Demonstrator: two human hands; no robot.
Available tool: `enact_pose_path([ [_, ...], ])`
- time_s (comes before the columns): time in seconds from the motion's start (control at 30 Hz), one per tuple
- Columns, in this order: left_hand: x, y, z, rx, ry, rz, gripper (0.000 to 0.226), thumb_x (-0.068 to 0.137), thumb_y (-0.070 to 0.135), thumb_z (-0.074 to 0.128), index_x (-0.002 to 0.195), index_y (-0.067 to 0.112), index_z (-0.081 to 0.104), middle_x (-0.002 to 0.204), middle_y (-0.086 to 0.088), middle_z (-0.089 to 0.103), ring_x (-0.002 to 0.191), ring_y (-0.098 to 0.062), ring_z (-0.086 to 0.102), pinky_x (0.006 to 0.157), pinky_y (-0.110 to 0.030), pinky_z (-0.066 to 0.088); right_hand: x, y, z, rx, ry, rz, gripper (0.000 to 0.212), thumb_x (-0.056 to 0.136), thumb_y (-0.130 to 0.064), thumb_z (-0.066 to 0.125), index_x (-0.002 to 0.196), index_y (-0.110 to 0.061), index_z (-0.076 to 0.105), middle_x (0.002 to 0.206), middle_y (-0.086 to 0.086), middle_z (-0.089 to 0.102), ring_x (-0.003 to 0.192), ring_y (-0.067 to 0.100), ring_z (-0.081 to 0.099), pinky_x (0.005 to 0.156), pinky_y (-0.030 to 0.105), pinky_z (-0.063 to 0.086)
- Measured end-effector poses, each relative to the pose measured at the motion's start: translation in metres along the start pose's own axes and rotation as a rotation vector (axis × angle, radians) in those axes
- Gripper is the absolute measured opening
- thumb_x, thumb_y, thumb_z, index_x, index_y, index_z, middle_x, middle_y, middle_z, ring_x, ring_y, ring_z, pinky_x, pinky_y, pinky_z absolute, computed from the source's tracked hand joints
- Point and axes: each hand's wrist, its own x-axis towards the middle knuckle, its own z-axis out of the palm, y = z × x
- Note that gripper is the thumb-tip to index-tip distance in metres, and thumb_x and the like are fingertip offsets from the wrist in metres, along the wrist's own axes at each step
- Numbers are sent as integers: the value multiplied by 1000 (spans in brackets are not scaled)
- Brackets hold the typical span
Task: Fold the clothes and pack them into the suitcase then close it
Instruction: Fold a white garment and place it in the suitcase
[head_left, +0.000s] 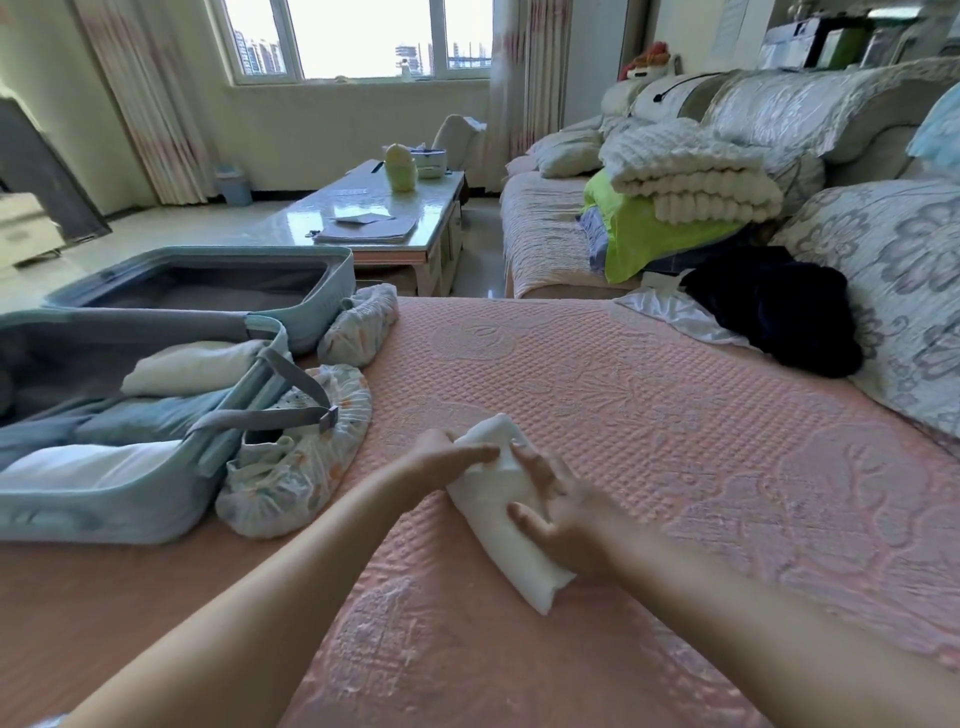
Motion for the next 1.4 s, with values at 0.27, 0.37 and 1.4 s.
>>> enact_pose_path([
  [0.27, -33, 40, -41, 98, -263, 258, 32, 64, 27, 83, 93, 14, 77, 94, -7, 75, 88, -24, 69, 81, -37, 58, 4, 0, -35, 669, -50, 96, 134, 64, -41, 88, 152, -53, -13, 149, -7, 42, 119, 20, 60, 97, 47, 54],
  [0.37, -49, 43, -55, 112, -316, 362, 43, 65, 21, 83, 106, 19, 71, 105, -9, 70, 97, -26, 66, 86, -43, 55, 5, -16, -49, 884, -239, 28, 102, 70, -16, 89, 152, -34, 32, 132, 9, 62, 111, 28, 67, 92, 51, 57],
  [1.4, -77, -28, -55, 696, 153, 994, 44, 86, 23, 68, 127, 12, 59, 126, -1, 60, 110, -20, 61, 90, -38, 51, 14, -51, -26, -373, 191, -327, 60, 94, -49, 58, 147, -26, 41, 131, 1, 59, 105, 28, 65, 80, 40, 49],
])
